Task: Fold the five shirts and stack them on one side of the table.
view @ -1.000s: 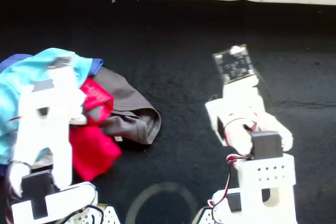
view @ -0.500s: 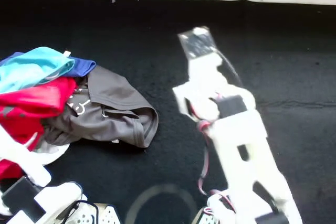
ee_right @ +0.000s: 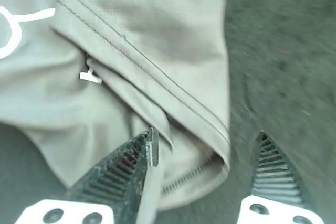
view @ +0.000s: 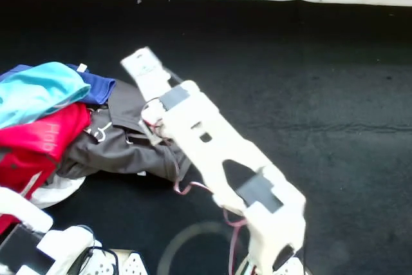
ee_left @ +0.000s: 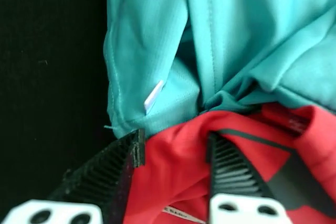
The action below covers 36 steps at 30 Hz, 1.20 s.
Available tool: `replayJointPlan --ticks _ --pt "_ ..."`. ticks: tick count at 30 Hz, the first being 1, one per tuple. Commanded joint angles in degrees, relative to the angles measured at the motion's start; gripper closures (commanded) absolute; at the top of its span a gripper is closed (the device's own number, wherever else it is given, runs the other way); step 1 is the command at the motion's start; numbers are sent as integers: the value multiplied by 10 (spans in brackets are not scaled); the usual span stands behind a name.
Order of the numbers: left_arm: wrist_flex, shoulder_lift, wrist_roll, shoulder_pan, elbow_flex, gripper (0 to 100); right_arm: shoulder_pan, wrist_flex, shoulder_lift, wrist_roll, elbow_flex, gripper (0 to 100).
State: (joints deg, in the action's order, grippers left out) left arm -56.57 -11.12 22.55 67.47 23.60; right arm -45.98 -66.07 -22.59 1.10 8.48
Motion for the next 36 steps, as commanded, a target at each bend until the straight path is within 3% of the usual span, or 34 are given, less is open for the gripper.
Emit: replayJointPlan --ticks 1,9,11,14,16,18,27,30,36 --pt "-25 -20 3 17 0 764 -8 -3 -67 3 91 721" --pt "-115 -21 3 40 -49 777 -1 -15 -225 2 215 723" --pt "-151 -21 3 37 -78 777 1 -40 -246 2 241 789" --pt "-190 -20 3 32 -114 777 12 -82 -264 2 281 998" --pt "-202 -20 3 19 -124 777 24 -109 -269 2 305 966" --pt "-215 -20 3 5 -127 777 44 -129 -269 2 332 995" --pt "-248 -20 2 -93 -128 780 203 -273 -269 0 585 993" --pt "-248 -20 1 -141 -128 780 256 -315 -269 -45 676 993" --pt "-244 -19 -80 -259 -136 777 371 -349 -268 -90 807 993"
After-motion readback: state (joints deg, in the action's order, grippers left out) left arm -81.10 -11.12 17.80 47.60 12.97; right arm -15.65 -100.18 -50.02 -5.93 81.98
